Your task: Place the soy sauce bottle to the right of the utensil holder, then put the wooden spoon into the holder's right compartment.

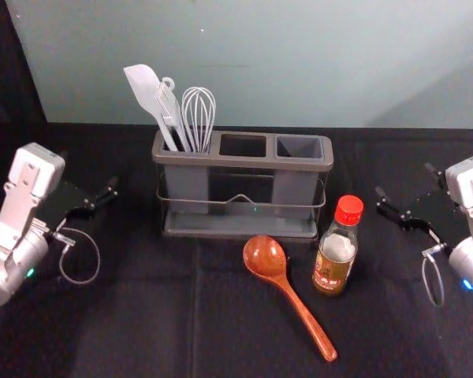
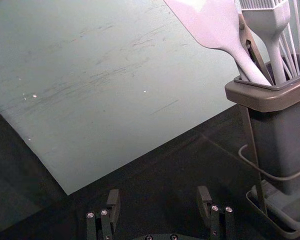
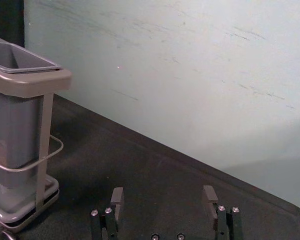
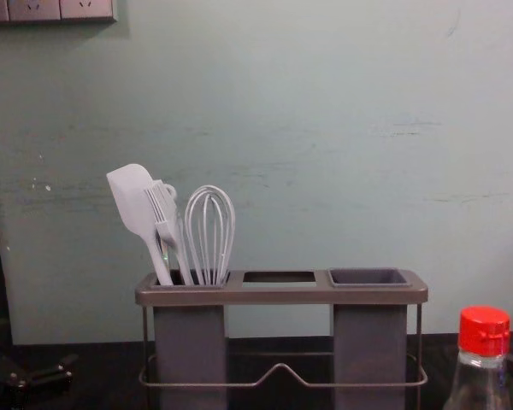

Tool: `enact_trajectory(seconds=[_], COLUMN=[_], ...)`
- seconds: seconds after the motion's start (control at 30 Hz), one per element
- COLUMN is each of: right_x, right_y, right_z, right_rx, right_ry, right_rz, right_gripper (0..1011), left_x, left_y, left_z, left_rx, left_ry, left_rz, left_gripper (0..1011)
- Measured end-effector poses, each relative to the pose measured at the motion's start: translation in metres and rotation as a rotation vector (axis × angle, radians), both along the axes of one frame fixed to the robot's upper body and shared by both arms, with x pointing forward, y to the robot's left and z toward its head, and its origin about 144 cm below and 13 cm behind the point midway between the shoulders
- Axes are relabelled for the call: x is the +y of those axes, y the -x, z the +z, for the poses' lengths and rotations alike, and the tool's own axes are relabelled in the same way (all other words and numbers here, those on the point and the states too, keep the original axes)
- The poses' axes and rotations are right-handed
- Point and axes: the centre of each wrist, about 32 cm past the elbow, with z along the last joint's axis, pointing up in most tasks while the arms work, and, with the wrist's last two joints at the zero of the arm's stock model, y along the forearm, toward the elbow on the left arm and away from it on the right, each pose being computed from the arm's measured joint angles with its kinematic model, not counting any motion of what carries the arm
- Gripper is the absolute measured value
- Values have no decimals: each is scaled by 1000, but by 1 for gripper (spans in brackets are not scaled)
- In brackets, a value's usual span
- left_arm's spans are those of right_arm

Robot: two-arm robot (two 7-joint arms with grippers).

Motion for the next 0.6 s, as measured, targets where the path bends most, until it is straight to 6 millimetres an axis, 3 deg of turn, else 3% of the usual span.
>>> enact_trajectory(seconds=[0.6], right_x=[0], right_y=[0], right_z=[0], right_rx=[0], right_ry=[0], right_rz=[0], right_gripper=[1002], left_x=[0], left_y=[0], left_z=[0], left_rx=[0], left_ry=[0], left_rz=[0], left_gripper=[1005])
